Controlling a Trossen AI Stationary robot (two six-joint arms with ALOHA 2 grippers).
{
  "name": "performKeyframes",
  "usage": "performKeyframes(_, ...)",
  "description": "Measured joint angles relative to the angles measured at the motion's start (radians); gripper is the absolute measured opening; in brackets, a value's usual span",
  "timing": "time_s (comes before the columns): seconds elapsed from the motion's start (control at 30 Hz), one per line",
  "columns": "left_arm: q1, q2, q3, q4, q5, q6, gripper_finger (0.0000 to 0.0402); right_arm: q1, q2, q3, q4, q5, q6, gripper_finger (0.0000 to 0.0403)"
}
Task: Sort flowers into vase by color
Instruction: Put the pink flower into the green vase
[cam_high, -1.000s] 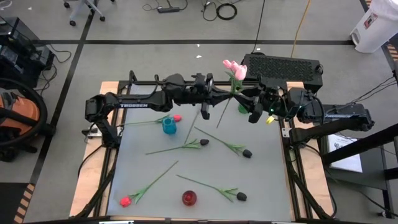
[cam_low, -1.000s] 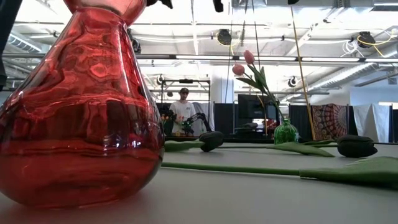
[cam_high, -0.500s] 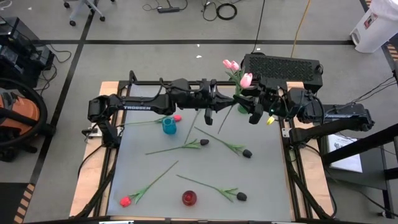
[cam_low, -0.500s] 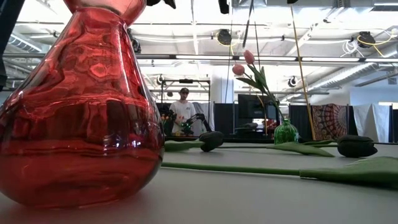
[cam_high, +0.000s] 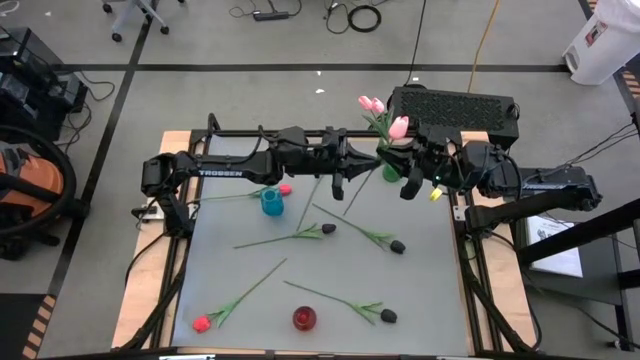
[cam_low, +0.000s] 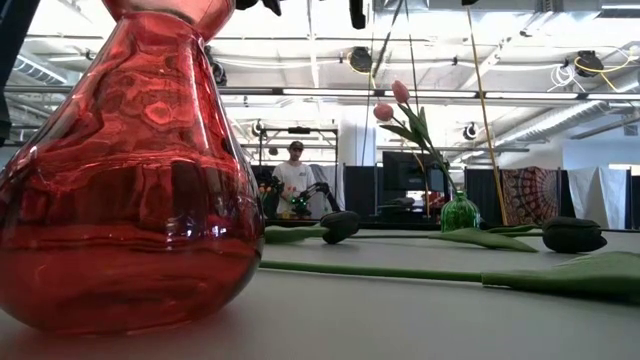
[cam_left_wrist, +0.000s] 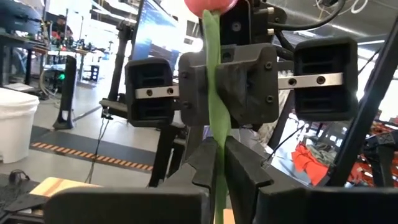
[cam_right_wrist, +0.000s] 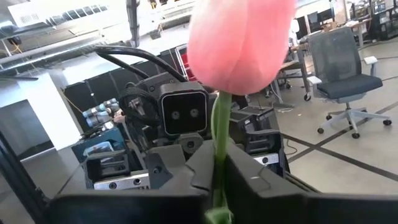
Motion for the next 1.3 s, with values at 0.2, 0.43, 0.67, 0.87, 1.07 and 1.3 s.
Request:
performKeyframes(0.2, 0.001, 0.000, 0.000, 0.000, -0.003, 0.000, 0.0032, 0.000, 0.000, 0.000, 0.000, -0.018, -0.015, 0.0003)
performKeyframes(0.43, 0.001, 0.000, 0.000, -0.005, -0.003, -0.001, 0.0035, 0.000, -0.004, 0.000, -0.005, -0.024, -0.036, 0.0001)
performKeyframes(0.67, 0.002, -0.006, 0.000, -0.003, -0.016, -0.046, 0.0083, 0.000, -0.039, 0.000, -0.049, -0.026, -0.039, 0.0001)
performKeyframes(0.87, 0.019, -0.014, 0.000, -0.039, -0.016, -0.055, 0.0112, 0.000, -0.091, 0.000, -0.127, -0.016, -0.054, 0.0000)
performKeyframes(1.07, 0.051, -0.014, 0.000, -0.071, -0.007, -0.056, 0.0114, 0.000, -0.170, 0.000, -0.280, 0.086, -0.089, 0.0000)
performKeyframes(1.3, 0.096, -0.056, 0.000, -0.246, -0.002, -0.055, 0.0114, 0.000, -0.228, 0.000, -0.413, 0.294, -0.144, 0.0000)
